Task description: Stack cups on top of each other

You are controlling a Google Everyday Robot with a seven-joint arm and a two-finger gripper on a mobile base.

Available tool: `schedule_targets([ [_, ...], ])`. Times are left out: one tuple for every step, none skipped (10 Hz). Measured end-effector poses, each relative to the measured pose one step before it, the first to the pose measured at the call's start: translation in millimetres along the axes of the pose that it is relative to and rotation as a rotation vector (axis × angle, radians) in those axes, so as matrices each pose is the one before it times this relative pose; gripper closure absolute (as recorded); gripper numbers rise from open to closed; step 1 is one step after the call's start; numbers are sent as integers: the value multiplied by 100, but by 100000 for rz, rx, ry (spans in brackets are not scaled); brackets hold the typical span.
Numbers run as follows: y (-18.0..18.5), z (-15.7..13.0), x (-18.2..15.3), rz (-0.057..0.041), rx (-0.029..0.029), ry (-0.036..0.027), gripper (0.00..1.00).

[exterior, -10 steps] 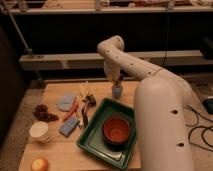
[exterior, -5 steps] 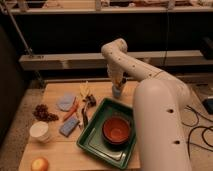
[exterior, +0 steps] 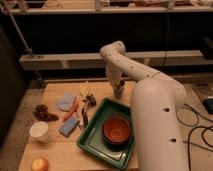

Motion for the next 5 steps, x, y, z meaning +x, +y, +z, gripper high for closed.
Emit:
schedule_targets([
  [-284, 60, 18, -682, 100, -509, 48],
  [-197, 73, 24, -501, 138, -336, 40],
  [-250, 159, -72, -700, 308, -841, 29],
  [-411, 366, -199, -534, 826, -1365, 21],
  [-112, 277, -137, -50, 346, -665, 20],
])
